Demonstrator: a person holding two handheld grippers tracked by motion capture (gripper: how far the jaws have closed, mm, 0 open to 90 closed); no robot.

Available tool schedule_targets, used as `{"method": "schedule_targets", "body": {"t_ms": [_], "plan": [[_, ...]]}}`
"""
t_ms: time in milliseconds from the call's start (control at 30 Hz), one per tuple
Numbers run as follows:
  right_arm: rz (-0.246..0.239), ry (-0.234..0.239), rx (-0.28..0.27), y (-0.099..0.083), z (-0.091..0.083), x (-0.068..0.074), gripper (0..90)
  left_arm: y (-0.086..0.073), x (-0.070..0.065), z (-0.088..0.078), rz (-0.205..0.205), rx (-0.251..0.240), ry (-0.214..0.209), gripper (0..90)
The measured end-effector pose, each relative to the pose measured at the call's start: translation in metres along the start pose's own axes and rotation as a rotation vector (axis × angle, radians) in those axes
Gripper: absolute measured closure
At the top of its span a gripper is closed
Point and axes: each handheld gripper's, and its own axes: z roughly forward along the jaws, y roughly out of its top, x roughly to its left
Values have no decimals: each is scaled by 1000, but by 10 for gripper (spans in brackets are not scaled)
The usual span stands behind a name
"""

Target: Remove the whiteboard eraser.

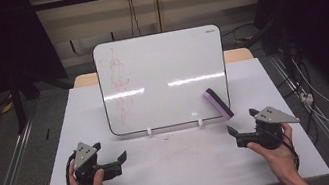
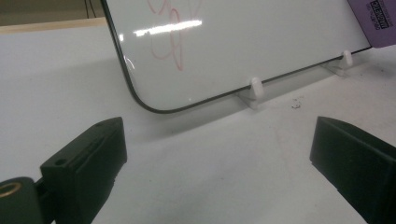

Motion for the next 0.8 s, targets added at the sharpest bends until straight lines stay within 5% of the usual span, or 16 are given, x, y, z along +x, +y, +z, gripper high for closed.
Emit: {"method": "schedule_targets", "body": {"t_ms": [800], "plan": [[-105,-26,31,44,35,9,143,2,-2,5,14,5,-12,38]]}}
